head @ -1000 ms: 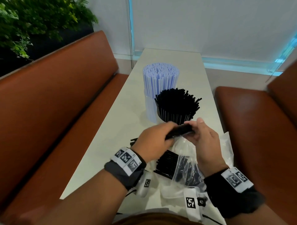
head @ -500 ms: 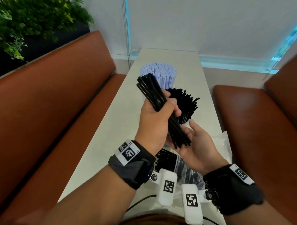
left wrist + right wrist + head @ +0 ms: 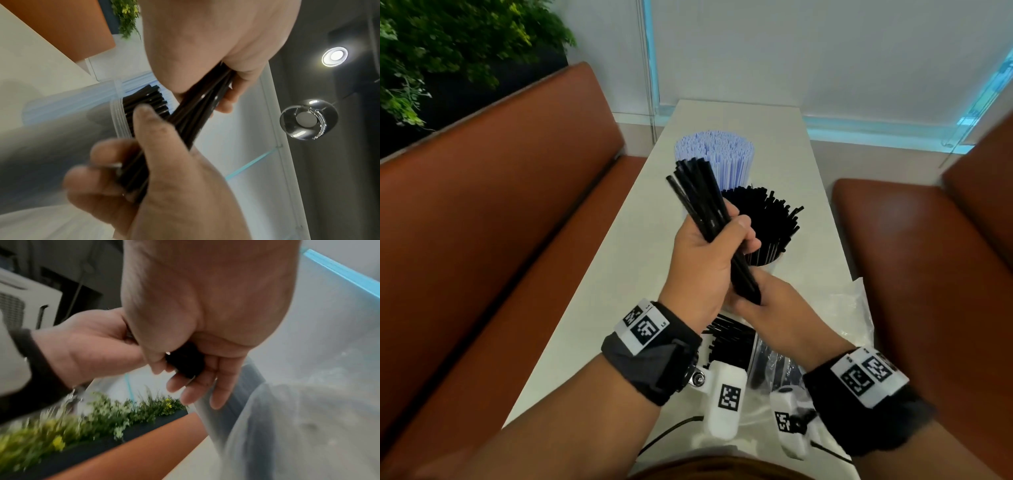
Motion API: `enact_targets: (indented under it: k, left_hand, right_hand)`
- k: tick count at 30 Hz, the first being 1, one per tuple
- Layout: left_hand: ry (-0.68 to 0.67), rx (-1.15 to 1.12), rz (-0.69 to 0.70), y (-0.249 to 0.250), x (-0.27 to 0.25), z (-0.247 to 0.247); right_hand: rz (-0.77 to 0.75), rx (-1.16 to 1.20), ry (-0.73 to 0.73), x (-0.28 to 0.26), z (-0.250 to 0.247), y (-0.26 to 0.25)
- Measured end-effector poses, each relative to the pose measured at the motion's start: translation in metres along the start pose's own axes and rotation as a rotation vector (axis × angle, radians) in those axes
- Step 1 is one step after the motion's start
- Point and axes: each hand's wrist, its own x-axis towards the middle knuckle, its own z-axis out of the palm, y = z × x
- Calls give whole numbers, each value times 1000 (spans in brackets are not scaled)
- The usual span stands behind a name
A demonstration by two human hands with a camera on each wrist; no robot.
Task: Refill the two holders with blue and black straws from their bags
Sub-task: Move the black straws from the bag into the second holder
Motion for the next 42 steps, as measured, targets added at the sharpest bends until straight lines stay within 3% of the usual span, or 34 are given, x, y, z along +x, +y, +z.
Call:
enact_targets:
  k: [4,9,12,15,21,24,30,34,35,38,40,42]
  left_hand:
    - [-12,6,18,7,5,-8]
    - [-65,171,122,23,23,-8]
    - [-37,172,185,38,50,-9]
    - [-37,210,163,38,64,-2]
    - [67,209,287,31,79,13]
    - [76,415,336,16,79,10]
    - [-135,1206,292,-30,65,-18]
    - [-189,1103,180,-17,66,-25]
    - [-172,1059,218,-10,67,-24]
    - [-179,1084,501,3,69,-13]
    - [-340,1293,623,0,66,-8]
    - [-535,1513,609,-11,59,-8]
  right_hand:
    - [19,-160,65,1,1,7]
    - [35,-283,-63,2,-12,14]
    - [41,-402,65,9,-25,21]
    - [117,-463,218,22,-30,27]
    - [88,-453,196,37,-23,47]
    - [57,-422,191,40,-24,50]
    - [19,-364,190,38,-25,50]
    - [17,-360,199,37,-25,52]
    - [23,-364,204,37,-24,52]
    - [34,-364,210,38,-23,52]
    - [38,-382,210,38,-22,51]
    - [34,-393,210,37,-22,49]
